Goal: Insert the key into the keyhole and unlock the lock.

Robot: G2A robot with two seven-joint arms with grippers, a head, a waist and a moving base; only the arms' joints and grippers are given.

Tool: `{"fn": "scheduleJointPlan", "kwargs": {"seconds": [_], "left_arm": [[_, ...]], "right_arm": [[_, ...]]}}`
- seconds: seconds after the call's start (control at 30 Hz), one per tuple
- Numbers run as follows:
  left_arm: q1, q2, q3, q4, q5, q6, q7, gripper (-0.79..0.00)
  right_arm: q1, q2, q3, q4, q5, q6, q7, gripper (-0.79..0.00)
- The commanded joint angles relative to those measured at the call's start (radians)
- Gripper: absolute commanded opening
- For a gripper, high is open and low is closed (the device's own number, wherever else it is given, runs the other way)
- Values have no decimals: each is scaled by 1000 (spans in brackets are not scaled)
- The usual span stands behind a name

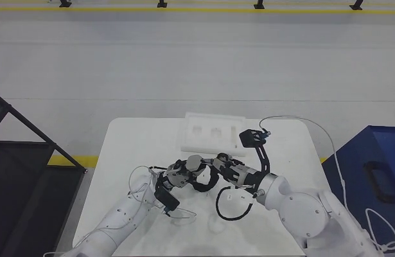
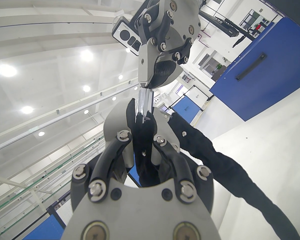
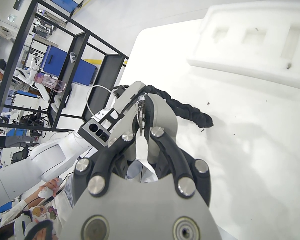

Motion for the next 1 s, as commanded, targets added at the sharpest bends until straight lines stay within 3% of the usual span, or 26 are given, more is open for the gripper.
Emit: {"fn": "scheduleJointPlan", "kwargs": {"seconds": [0.0, 0.1, 0.13, 0.17, 0.37, 0.5, 0.97], "left_arm": [[0, 0, -2, -1, 6, 0, 1, -785], [1, -1, -7, -1, 7, -4, 0, -785], [2, -1, -9, 1, 7, -7, -3, -785], [3, -1, -10, 2, 8, -11, -6, -785], [9, -2, -15, 7, 12, -42, -28, -785], [12, -1, -20, 8, 7, -81, -47, -785], [27, 29, -76, -107, -14, -395, -164, -785]], "right_arm": [[3, -1, -4, 3, -7, 4, 4, -785], [5, -3, -7, 9, -7, 10, 9, -785], [6, -4, -7, 12, -7, 11, 11, -727], [6, -4, -5, 13, -6, 12, 13, 0], [0, -4, 20, 13, -11, 5, 18, 0], [-6, -1, 44, 11, -19, -55, 20, 0], [-13, 35, 169, 127, 51, -702, 261, 0]]}}
